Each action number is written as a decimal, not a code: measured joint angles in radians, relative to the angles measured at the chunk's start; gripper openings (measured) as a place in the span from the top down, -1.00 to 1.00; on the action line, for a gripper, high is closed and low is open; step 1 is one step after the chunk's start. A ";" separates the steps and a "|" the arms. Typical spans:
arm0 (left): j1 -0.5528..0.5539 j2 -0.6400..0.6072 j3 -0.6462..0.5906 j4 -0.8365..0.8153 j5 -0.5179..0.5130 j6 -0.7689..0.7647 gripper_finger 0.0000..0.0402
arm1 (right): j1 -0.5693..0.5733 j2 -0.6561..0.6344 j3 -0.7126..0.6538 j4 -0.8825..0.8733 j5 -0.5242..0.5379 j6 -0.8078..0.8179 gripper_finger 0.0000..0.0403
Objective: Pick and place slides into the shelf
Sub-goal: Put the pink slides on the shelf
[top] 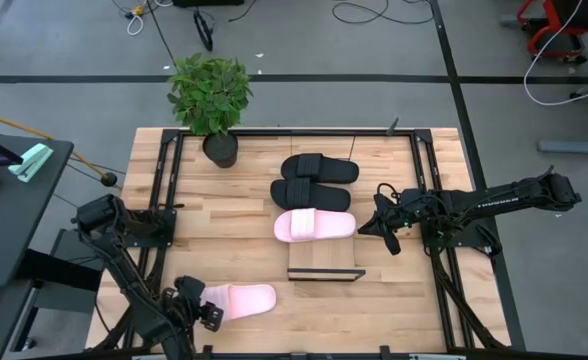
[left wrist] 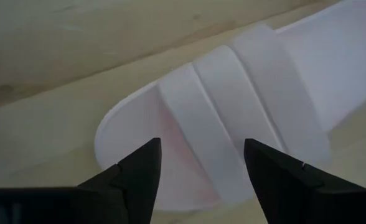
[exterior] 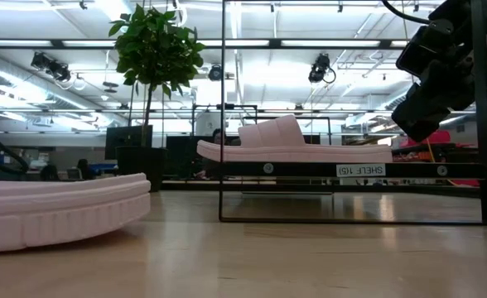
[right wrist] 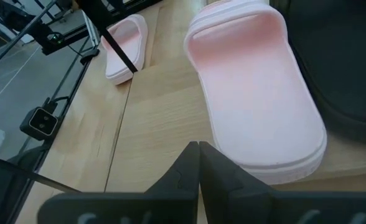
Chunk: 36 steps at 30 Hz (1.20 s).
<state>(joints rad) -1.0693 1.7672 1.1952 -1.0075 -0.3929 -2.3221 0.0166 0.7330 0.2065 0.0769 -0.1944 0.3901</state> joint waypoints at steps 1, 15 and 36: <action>0.002 0.000 -0.012 0.020 0.001 0.000 -0.18 | 0.000 0.000 0.000 0.000 0.000 0.000 0.93; 0.010 0.000 -0.141 0.268 -0.098 0.007 -0.31 | -0.001 0.000 0.000 0.000 -0.002 -0.005 0.93; 0.000 0.001 -0.199 0.343 -0.343 0.002 -0.25 | -0.001 0.000 0.000 0.000 0.003 -0.008 0.93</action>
<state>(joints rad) -1.0695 1.7679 0.9960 -0.6643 -0.7358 -2.3203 0.0158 0.7332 0.2063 0.0765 -0.1915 0.3820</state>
